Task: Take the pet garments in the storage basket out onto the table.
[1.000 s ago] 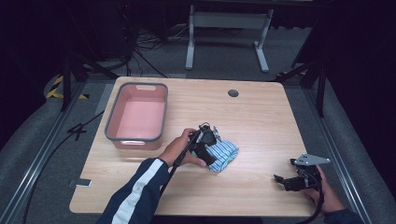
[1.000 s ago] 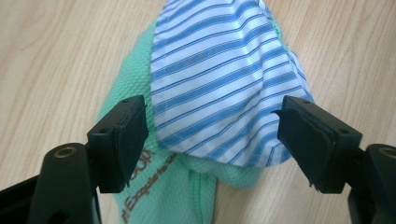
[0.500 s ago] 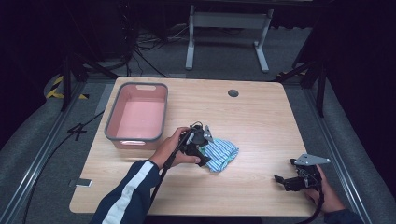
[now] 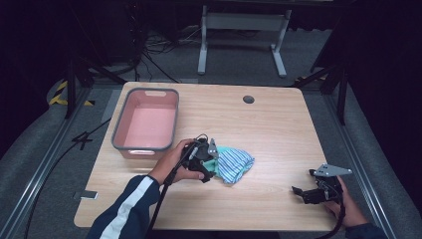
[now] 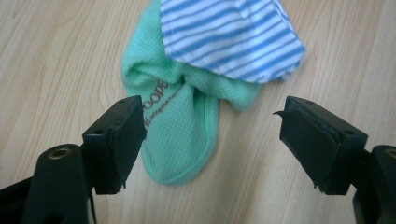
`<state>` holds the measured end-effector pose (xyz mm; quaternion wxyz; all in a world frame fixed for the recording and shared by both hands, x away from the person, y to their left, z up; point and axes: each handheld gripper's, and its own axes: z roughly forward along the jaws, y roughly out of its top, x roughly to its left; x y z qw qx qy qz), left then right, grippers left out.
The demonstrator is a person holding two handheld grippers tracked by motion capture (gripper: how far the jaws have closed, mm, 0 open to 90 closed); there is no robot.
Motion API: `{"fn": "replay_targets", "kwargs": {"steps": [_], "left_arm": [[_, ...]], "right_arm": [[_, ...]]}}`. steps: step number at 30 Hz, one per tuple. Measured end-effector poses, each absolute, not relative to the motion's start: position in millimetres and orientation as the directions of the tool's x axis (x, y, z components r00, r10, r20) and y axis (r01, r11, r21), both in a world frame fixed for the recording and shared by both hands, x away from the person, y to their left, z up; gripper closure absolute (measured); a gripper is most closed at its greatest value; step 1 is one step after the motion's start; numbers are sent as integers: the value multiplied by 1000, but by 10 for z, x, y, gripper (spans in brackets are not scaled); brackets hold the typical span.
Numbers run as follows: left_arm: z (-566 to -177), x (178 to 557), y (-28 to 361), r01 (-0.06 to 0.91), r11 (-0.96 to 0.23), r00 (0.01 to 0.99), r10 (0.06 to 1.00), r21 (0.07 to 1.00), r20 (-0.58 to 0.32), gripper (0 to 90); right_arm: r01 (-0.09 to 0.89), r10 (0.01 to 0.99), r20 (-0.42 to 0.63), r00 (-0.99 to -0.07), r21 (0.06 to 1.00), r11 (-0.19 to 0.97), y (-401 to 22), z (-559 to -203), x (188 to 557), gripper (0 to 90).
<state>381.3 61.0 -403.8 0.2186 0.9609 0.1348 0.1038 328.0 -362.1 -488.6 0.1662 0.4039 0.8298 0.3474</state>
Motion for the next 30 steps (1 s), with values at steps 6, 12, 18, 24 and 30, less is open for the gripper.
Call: {"fn": "replay_targets", "kwargs": {"steps": [6, 12, 18, 24, 30], "left_arm": [[-4057, 3726, 735, 212, -870, 938, 309, 445, 157, 228], [-4106, 3647, 892, 220, -872, 932, 321, 437, 171, 228], [-4150, 3582, 1074, 236, -869, 923, 340, 434, 180, 228], [-4212, 3506, 1276, 243, -880, 915, 348, 409, 205, 227], [-4272, 3448, 1494, 270, -866, 900, 382, 422, 208, 226]], "right_arm": [[555, 786, 5, -618, 711, 432, -3621, -4886, 3279, 6], [555, 786, 6, -618, 711, 431, -3621, -4886, 3278, 6], [556, 786, 6, -618, 711, 431, -3621, -4885, 3278, 6], [558, 787, 9, -617, 711, 428, -3620, -4884, 3276, 6], [557, 787, 9, -617, 711, 428, -3620, -4884, 3276, 6]]}}
